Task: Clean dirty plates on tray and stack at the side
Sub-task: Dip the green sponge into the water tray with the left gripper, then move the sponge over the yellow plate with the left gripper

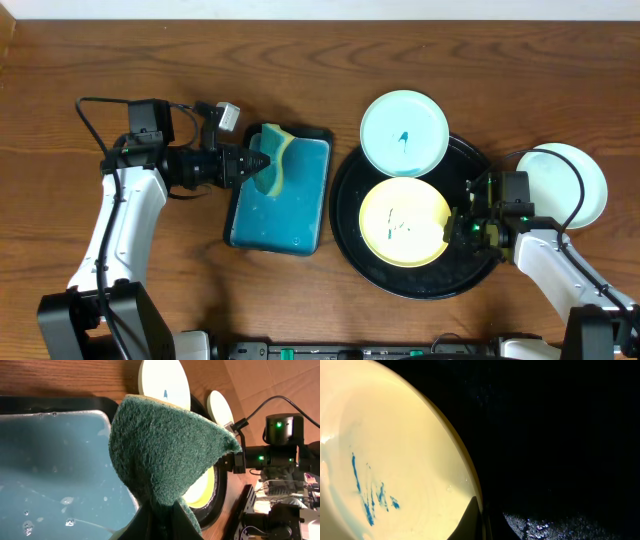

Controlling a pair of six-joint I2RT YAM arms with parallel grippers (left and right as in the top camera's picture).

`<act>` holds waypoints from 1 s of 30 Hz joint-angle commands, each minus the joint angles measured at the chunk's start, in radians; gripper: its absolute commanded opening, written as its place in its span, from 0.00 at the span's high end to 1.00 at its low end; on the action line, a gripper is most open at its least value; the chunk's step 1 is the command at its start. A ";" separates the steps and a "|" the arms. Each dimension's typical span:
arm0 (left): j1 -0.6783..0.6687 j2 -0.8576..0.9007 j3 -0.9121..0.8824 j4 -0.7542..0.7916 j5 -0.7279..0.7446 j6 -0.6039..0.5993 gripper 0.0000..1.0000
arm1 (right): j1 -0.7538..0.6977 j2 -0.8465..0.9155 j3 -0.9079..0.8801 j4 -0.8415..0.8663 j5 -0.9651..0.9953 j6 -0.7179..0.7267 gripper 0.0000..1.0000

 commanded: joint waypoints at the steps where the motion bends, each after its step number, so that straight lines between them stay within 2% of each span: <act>1: 0.004 -0.012 -0.010 -0.003 0.040 0.024 0.88 | 0.009 0.005 -0.008 -0.016 0.030 0.013 0.99; 4: 0.004 -0.012 -0.010 -0.003 0.040 0.024 0.88 | 0.009 0.005 -0.008 -0.015 0.030 0.013 0.99; 5: 0.004 -0.012 -0.010 -0.003 0.040 0.024 0.93 | 0.009 0.005 -0.008 -0.015 0.030 0.013 0.99; 20: 0.004 -0.012 -0.010 -0.003 0.040 0.023 0.93 | 0.009 0.005 -0.008 -0.015 0.033 0.013 0.99; 22: -0.003 -0.013 -0.006 -0.003 0.029 -0.047 0.92 | 0.009 0.005 -0.008 -0.015 0.033 0.013 0.99; 25: -0.033 -0.013 0.013 -0.002 -0.187 -0.176 0.92 | 0.009 0.005 -0.008 -0.014 0.033 0.013 0.99; 27: -0.072 -0.013 0.021 0.006 -0.394 -0.245 0.93 | 0.009 0.005 -0.008 -0.014 0.033 0.013 0.99; 29: -0.156 -0.013 0.022 0.012 -0.692 -0.345 0.93 | 0.009 0.005 -0.008 -0.011 0.033 0.013 0.99; 30: -0.185 -0.013 0.022 0.012 -0.774 -0.376 0.93 | 0.009 0.005 -0.008 -0.011 0.033 0.013 0.99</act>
